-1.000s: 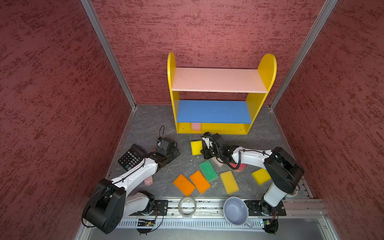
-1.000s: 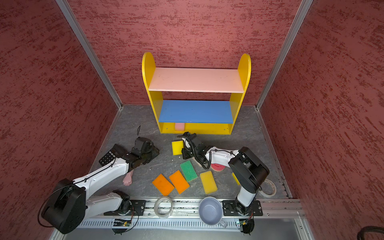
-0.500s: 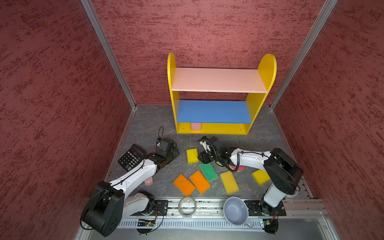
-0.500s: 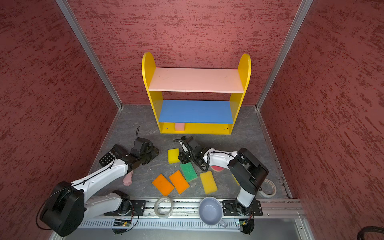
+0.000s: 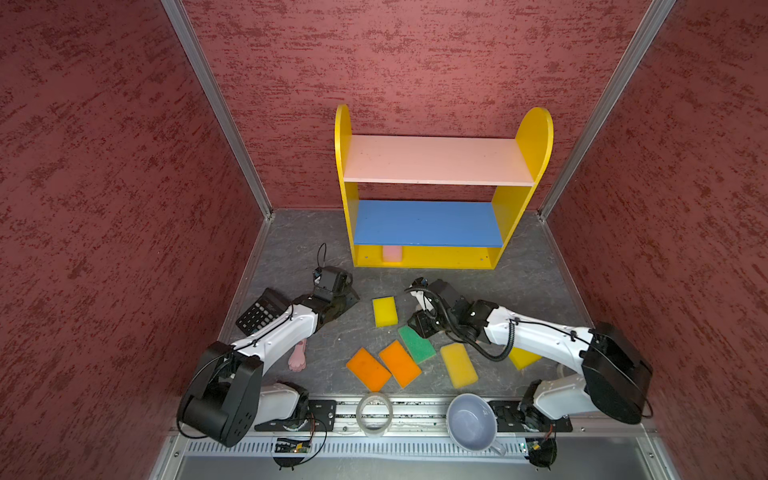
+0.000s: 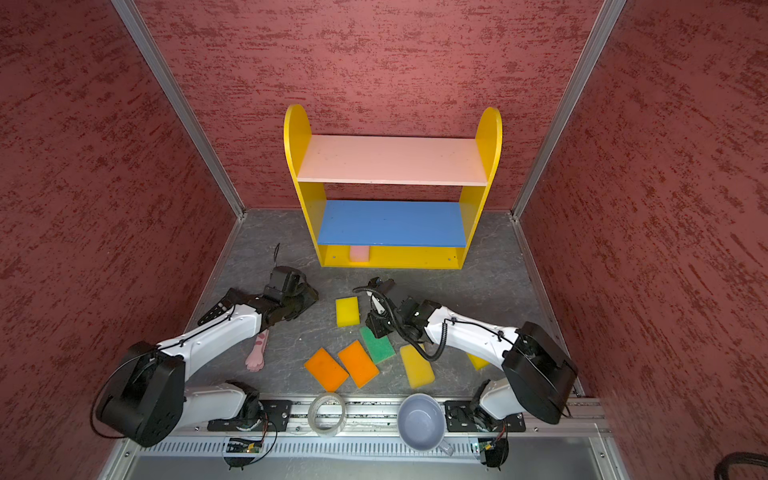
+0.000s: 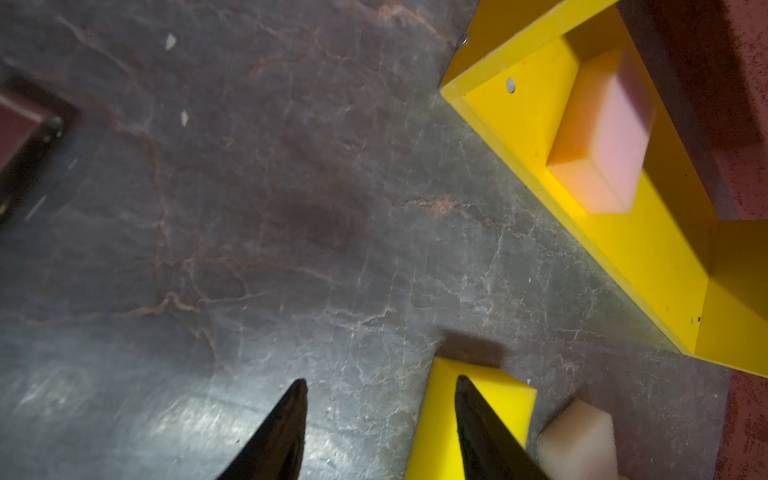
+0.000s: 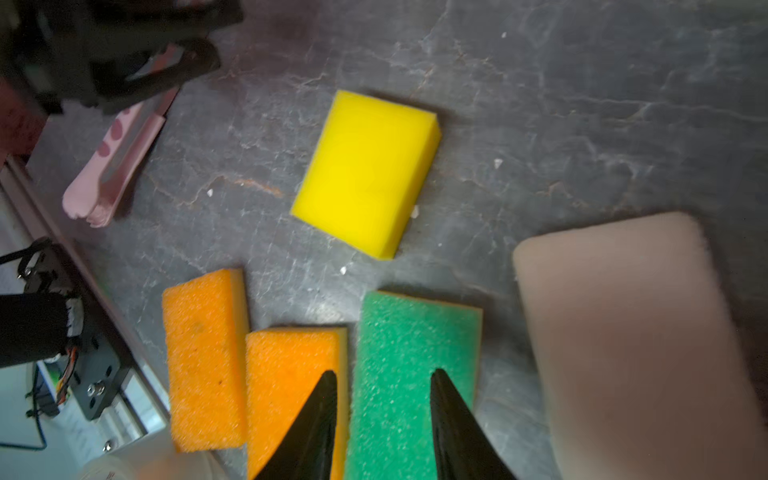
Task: Place and organize the cleaning sponges onto the shelf
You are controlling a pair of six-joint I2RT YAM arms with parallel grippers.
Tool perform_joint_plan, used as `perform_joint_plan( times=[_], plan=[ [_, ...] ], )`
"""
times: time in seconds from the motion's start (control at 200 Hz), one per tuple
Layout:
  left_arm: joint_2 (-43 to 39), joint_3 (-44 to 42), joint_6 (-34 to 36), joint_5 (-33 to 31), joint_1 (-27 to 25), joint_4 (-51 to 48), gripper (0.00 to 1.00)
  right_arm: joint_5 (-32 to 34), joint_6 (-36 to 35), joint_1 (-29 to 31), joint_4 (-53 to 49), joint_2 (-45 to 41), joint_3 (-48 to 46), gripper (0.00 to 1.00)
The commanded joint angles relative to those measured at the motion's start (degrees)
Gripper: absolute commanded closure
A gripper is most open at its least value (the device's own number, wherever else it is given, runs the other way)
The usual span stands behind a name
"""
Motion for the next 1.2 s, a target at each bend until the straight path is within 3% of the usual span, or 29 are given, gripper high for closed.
perform_joint_plan(
  times=[0.0, 0.296, 0.446, 0.772, 0.852, 0.992, 1.197],
  plan=[
    [3.0, 4.0, 2.4, 2.2, 0.6, 3.2, 0.43, 2.7, 3.3, 3.7, -5.1, -2.8, -1.9, 0.61],
    [9.9, 8.6, 1.2, 5.0, -1.4, 6.2, 0.44, 5.6, 10.1, 4.6, 0.8, -7.9, -15.3, 0.55],
    [10.0, 9.2, 1.9, 2.8, -4.0, 5.0, 0.43, 6.7, 7.9, 4.0, 1.8, -7.8, -15.6, 0.52],
    [9.6, 8.5, 1.5, 2.3, -4.2, 5.1, 0.43, 5.4, 5.8, 1.6, 8.4, -2.1, -15.7, 0.49],
    [9.3, 8.4, 1.6, 2.1, -4.1, 5.0, 0.43, 4.5, 5.8, 1.4, 10.2, -0.7, -16.0, 0.55],
    [8.3, 8.0, 2.1, 1.7, -3.6, 4.6, 0.43, 2.3, 6.6, 1.3, 12.5, 0.6, -15.2, 0.75],
    [5.4, 6.6, 2.4, 3.0, -1.7, 5.1, 0.43, 3.2, 4.5, -1.0, 6.9, -1.5, -10.5, 0.88]
  ],
)
